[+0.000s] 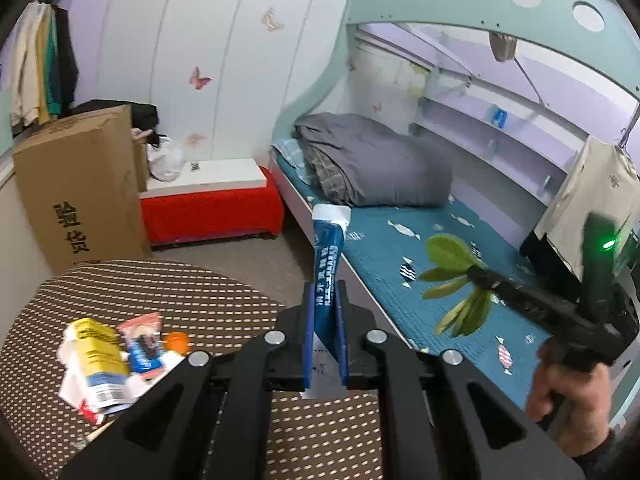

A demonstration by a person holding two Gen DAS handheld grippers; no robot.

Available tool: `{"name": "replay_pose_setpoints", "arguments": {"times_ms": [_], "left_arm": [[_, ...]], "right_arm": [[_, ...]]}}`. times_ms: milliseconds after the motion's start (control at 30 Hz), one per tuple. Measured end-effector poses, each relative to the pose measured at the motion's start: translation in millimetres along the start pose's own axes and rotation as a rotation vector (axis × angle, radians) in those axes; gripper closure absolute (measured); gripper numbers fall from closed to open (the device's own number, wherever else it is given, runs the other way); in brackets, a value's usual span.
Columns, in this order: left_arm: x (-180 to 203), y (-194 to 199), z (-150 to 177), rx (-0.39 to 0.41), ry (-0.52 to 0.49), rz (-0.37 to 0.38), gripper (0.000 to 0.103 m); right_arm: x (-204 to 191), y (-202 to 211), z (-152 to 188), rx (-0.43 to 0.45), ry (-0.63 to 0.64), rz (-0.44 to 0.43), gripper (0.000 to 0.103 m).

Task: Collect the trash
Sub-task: 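Carry the tube and leaf toy over the wastebasket and open both tools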

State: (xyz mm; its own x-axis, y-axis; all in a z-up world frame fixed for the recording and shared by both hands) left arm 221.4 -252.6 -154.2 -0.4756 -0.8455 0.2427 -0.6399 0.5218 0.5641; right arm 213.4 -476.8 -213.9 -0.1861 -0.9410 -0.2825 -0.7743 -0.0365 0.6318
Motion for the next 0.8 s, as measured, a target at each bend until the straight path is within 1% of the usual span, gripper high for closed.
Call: {"name": "replay_pose_setpoints", "arguments": {"times_ms": [133, 267, 433, 533, 600, 633, 667, 733, 800], "left_arm": [[14, -25, 2, -0.032, -0.019, 0.009, 0.094], [22, -51, 6, -0.075, -0.028, 0.015, 0.094], [35, -88, 16, -0.138, -0.04, 0.023, 0.094], [43, -110, 23, -0.178, -0.048, 0.028, 0.094], [46, -122, 28, -0.205, -0.053, 0.034, 0.094], [50, -132, 32, -0.224, -0.057, 0.037, 0.094], [53, -138, 35, -0.236, -0.059, 0.038, 0.094], [59, -155, 43, -0.272, -0.065, 0.043, 0.094], [62, -167, 49, -0.297, -0.071, 0.046, 0.094]], "right_arm": [[33, -39, 20, -0.069, -0.045, 0.028, 0.09], [62, -89, 52, -0.166, -0.091, 0.057, 0.09], [91, -141, 89, -0.274, -0.15, 0.073, 0.09], [112, -174, 115, -0.349, -0.2, 0.075, 0.086], [128, -188, 128, -0.376, -0.253, 0.074, 0.066], [135, -192, 132, -0.376, -0.274, 0.08, 0.035], [144, -194, 137, -0.378, -0.304, 0.082, 0.024], [154, -189, 141, -0.375, -0.338, 0.084, 0.024], [163, -176, 137, -0.339, -0.346, 0.105, 0.018]]}}
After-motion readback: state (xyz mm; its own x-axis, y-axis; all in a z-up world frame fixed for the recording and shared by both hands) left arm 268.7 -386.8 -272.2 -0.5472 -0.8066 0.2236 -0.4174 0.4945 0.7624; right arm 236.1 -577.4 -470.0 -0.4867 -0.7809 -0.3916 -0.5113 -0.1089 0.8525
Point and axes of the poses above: each gripper's, at about its wrist camera, not at the fingertips, and y roughly against the way its jaws point, x to its right, z to its underside, the point moved 9 cm from there along -y, roughly the way its jaws point, and after that the axes turned 3 degrees about z, right-handed, at the moved point
